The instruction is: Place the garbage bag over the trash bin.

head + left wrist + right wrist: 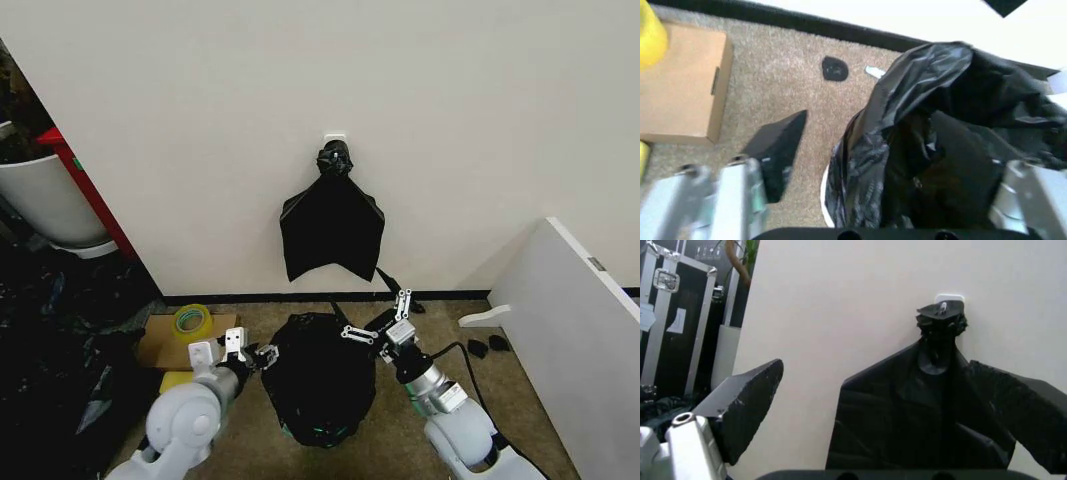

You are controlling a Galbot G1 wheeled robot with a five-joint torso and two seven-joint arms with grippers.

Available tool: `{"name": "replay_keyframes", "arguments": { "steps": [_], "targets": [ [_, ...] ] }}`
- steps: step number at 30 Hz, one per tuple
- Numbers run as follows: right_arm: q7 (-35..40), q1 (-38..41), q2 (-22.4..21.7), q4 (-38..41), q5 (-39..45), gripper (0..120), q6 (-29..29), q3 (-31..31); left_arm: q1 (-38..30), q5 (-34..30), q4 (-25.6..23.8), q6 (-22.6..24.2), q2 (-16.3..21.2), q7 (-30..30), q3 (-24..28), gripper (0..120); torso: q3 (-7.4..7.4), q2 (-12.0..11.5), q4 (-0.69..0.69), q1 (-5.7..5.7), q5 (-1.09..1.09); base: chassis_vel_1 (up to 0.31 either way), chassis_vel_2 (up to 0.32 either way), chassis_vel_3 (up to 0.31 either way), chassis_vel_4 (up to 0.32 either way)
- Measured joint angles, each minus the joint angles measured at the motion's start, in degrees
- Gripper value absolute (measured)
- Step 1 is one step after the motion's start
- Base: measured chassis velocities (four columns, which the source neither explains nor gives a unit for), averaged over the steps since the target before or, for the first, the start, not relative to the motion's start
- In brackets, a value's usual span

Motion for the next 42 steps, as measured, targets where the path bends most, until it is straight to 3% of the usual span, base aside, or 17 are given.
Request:
{"name": "replay_keyframes", "arguments": {
  "steps": [2, 3, 4, 7, 8, 11, 12, 17, 20, 25, 32, 37, 42],
  "targets": [
    [0.31, -0.44, 0.14, 0.60, 0.19, 100, 0.07, 0.38, 0.97, 4.40, -1.99, -5.91, 0.46, 1.63, 0.02, 91, 0.00, 0.00, 0.01, 0.00, 0.01, 0.000, 0.000, 0.000, 0.000],
    [0.31, -0.44, 0.14, 0.60, 0.19, 100, 0.07, 0.38, 0.97, 4.40, -1.99, -5.91, 0.46, 1.63, 0.02, 91, 0.00, 0.00, 0.01, 0.00, 0.01, 0.000, 0.000, 0.000, 0.000],
    [1.03, -0.88, 0.35, 1.14, 0.24, 100, -0.22, 0.66, 1.29, 8.63, -1.90, -12.15, 0.46, 3.19, 0.11, 94, 0.00, 0.00, 0.00, 0.00, 0.00, 0.000, 0.000, 0.000, 0.000],
    [6.12, -1.97, 1.52, 2.71, -0.73, 100, -4.77, 1.56, 2.12, 27.94, 3.63, -36.87, -1.26, 9.17, -0.11, 100, 0.00, 0.00, 0.01, 0.00, -0.02, 0.000, 0.000, 0.000, 0.000],
    [6.12, -1.97, 1.52, 2.71, -0.73, 100, -4.77, 1.56, 2.12, 27.94, 3.63, -36.87, -1.26, 9.17, -0.11, 100, 0.00, 0.00, 0.01, 0.00, -0.02, 0.000, 0.000, 0.000, 0.000],
    [6.38, -3.69, 2.85, 4.70, -1.53, 100, -11.94, 4.58, 2.78, 39.31, 8.61, -54.39, -3.61, 14.07, -1.20, 100, 0.00, 0.00, 0.00, 0.00, -0.03, 0.000, 0.000, 0.000, 0.000],
    [6.22, -4.04, 3.75, 5.05, -2.96, 100, -13.96, 6.26, 2.91, 40.25, 9.31, -57.10, -4.45, 15.46, -1.90, 100, 0.00, 0.00, -0.02, 0.00, -0.03, 0.000, 0.000, 0.000, 0.000],
    [6.19, -4.05, 6.55, 5.09, -3.66, 100, -17.02, 11.53, 3.01, 36.00, 9.86, -59.38, -6.25, 19.86, -6.59, 100, 0.00, 0.00, -0.01, 0.00, 0.01, 0.000, 0.000, 0.000, 0.000],
    [5.70, -3.62, 8.38, 5.23, -0.20, 100, -18.58, 16.71, 2.05, 27.84, 11.83, -61.15, -6.63, 26.05, -12.76, 100, 0.00, 0.00, 0.01, 0.00, 0.00, 0.000, 0.000, 0.000, 0.000],
    [-6.82, -3.22, 11.05, 3.92, 1.07, 100, -18.56, 25.13, 0.13, 21.20, 14.11, -63.23, -6.15, 30.68, -15.73, 100, 0.00, 0.00, -0.03, 0.00, 0.01, 0.000, 0.000, 0.000, 0.000],
    [0.91, -2.11, 13.42, 2.99, 6.34, 100, -18.59, 22.68, 1.51, 23.94, 12.19, -62.09, -10.71, 31.81, -13.43, 100, 0.00, 0.00, 0.01, 0.00, 0.00, 0.000, 0.000, 0.000, 0.000],
    [2.94, -1.68, 15.48, 3.08, 6.19, 100, -17.66, 21.75, 2.33, 25.05, 10.28, -63.34, -14.77, 31.16, -11.91, 100, 0.00, 0.00, 0.00, 0.00, 0.01, 0.000, 0.000, 0.000, 0.000],
    [3.96, -2.77, 16.06, 5.21, 5.10, 100, -17.62, 22.01, 3.41, 26.22, 8.42, -62.90, -16.50, 30.84, -11.53, 100, 0.00, 0.00, 0.00, 0.00, 0.00, 0.000, 0.000, 0.000, 0.000]
  ]
}}
